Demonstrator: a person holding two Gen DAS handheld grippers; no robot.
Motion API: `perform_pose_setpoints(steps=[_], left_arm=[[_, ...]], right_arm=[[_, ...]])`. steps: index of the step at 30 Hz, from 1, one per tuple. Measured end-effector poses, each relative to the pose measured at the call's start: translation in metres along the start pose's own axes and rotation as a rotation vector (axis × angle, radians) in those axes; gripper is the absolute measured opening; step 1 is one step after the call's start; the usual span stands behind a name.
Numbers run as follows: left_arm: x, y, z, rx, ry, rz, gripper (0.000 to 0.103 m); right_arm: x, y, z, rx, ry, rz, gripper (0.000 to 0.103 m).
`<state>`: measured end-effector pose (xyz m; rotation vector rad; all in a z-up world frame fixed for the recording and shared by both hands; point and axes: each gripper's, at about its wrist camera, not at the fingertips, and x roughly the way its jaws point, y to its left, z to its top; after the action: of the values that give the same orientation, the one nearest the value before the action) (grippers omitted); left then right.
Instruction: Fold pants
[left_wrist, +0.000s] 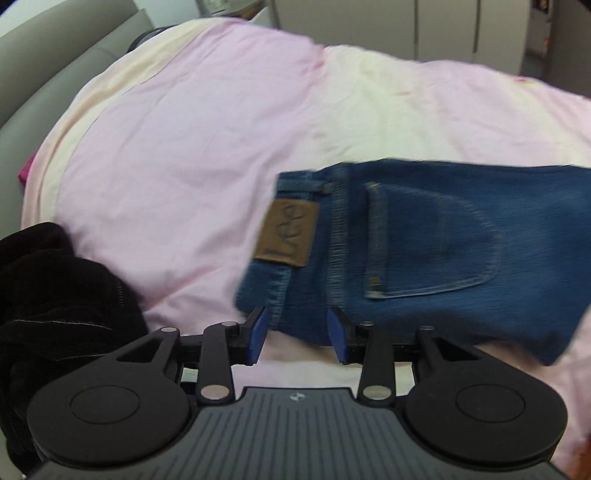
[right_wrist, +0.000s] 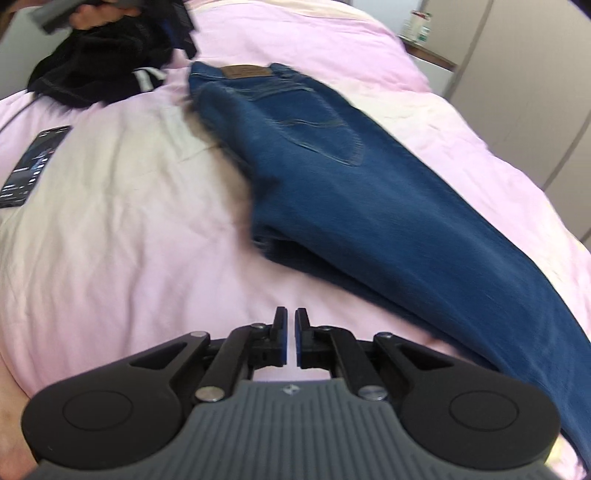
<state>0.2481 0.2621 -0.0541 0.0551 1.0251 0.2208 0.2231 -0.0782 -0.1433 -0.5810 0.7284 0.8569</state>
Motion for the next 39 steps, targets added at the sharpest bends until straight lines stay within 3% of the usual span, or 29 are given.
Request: perform_pose_setpoints(steps=[4,8,14,21,27,35,39], left_arm=[[-0.025,-0.034,0.001,0.03,-0.044,-0.094,0.045],[-0.034,-0.08,-0.001,0.085,-0.066,-0.182,0.045],[-0.017,-0.144,-0.002,0.094,-0.064,-0.286,0.045],[0.034,-0.197,0.006,0.116,0.023,-0.288,0.041],[0.069,-0.219,0.007,0.185,0.153,-0.215,0.036],[0.092,-0.227,0.008,0.161,0.217,-0.179,0.035],[0.097,-0.227,0.008,0.146,0.229,-0.173,0.035]], right_arm=[[-0.014,-0.031,-0.013,0.076,0.024,-0.068,0.003],[-0.034,-0.073,-0.034,0.165,0.046,-0.145,0.019],[-0.069,-0.152,-0.084,0.319,0.097,-0.266,0.019],[-0.106,-0.246,-0.168,0.478,0.161,-0.43,0.024],[-0.125,-0.336,-0.229,0.615,0.153,-0.554,0.025],[-0.09,-0.447,-0.253,0.707,0.088,-0.648,0.025],[-0.062,-0.492,-0.27,0.742,0.11,-0.699,0.025]])
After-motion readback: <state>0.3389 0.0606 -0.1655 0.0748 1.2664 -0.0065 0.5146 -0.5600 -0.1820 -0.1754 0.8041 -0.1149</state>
